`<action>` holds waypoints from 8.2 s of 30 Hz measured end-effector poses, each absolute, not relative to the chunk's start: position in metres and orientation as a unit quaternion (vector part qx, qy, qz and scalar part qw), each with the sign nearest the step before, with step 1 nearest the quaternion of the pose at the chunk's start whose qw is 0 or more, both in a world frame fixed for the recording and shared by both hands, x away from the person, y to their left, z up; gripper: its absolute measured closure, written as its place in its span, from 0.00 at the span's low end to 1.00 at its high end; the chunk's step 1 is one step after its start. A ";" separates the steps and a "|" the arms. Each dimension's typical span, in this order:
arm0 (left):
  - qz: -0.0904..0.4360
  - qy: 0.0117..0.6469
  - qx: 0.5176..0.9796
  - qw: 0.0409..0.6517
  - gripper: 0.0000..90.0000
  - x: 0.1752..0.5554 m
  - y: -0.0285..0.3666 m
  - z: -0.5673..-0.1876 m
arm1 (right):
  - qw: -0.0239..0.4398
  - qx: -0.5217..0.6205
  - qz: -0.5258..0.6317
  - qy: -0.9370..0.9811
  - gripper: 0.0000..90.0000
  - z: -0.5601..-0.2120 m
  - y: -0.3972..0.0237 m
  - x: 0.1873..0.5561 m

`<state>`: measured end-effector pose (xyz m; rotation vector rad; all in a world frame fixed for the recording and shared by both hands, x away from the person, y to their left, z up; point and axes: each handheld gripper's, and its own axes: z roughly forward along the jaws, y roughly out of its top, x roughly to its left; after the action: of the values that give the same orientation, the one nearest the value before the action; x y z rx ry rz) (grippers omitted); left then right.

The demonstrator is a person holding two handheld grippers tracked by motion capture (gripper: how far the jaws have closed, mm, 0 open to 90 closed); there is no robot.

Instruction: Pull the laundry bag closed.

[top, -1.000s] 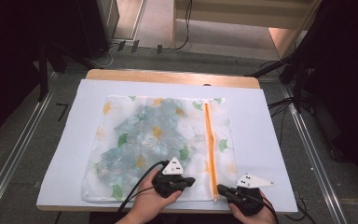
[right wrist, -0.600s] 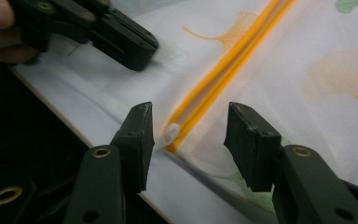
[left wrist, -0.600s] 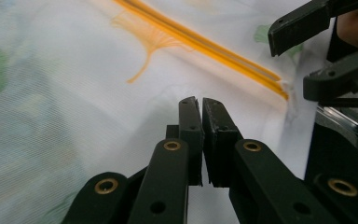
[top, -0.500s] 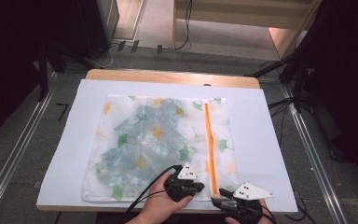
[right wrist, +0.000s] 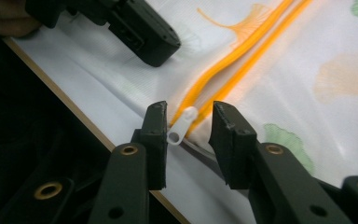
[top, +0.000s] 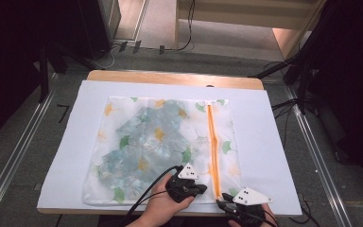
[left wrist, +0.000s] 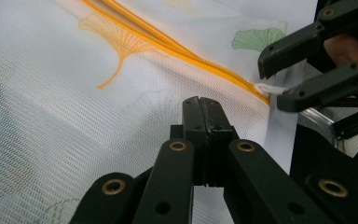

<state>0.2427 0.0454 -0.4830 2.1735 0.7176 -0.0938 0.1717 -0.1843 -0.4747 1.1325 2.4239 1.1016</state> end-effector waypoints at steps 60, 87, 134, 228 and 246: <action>-0.047 0.285 0.863 0.415 1.00 0.244 0.048 -0.484 | 0.081 0.459 0.400 0.789 0.82 -0.473 -0.191 0.197; -0.054 0.288 0.860 0.418 0.98 0.244 0.048 -0.484 | 0.063 0.401 0.387 0.828 1.00 -0.469 -0.198 0.182; -0.076 0.268 0.867 0.413 1.00 0.228 0.030 -0.485 | 0.060 0.407 0.389 0.824 1.00 -0.469 -0.183 0.194; -0.064 0.273 0.863 0.420 1.00 0.222 0.023 -0.487 | 0.131 0.454 0.391 0.790 1.00 -0.429 -0.165 0.378; -0.071 0.275 0.861 0.421 1.00 0.223 0.024 -0.488 | 0.140 0.468 0.386 0.783 1.00 -0.417 -0.150 0.431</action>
<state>0.2227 0.0235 -0.4877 2.1570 0.6901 -0.1780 0.4307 -0.1503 -0.4167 1.3522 2.2623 1.1146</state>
